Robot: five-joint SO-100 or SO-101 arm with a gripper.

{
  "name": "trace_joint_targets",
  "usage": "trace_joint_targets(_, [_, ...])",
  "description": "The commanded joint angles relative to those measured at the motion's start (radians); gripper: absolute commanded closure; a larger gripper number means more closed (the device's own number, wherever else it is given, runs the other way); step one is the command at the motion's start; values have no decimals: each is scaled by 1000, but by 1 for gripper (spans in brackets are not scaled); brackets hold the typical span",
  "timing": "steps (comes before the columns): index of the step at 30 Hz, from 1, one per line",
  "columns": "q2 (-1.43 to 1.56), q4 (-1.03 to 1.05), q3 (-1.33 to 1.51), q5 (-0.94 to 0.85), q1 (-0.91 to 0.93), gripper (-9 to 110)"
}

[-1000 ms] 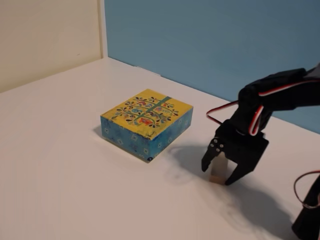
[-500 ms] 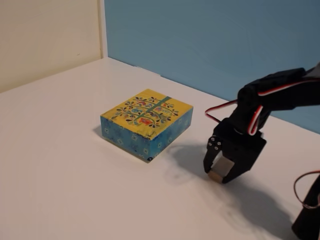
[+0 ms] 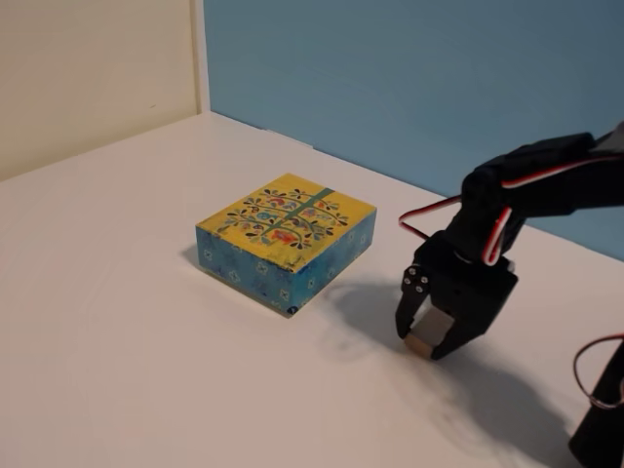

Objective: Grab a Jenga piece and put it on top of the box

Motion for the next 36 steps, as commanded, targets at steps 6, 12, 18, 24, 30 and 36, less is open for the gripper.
trace_joint_targets(6, [17, -5, -23, 8, -3, 96])
trace_joint_targets(12, [14, -6, -26, -2, 14, 91])
trace_joint_targets(18, [15, 0, -23, 0, -2, 87])
trace_joint_targets(24, [21, -3, -23, 3, -2, 83])
trace_joint_targets(30, [25, 0, -23, 8, 0, 79])
trace_joint_targets(36, [41, 2, -21, 11, 0, 77])
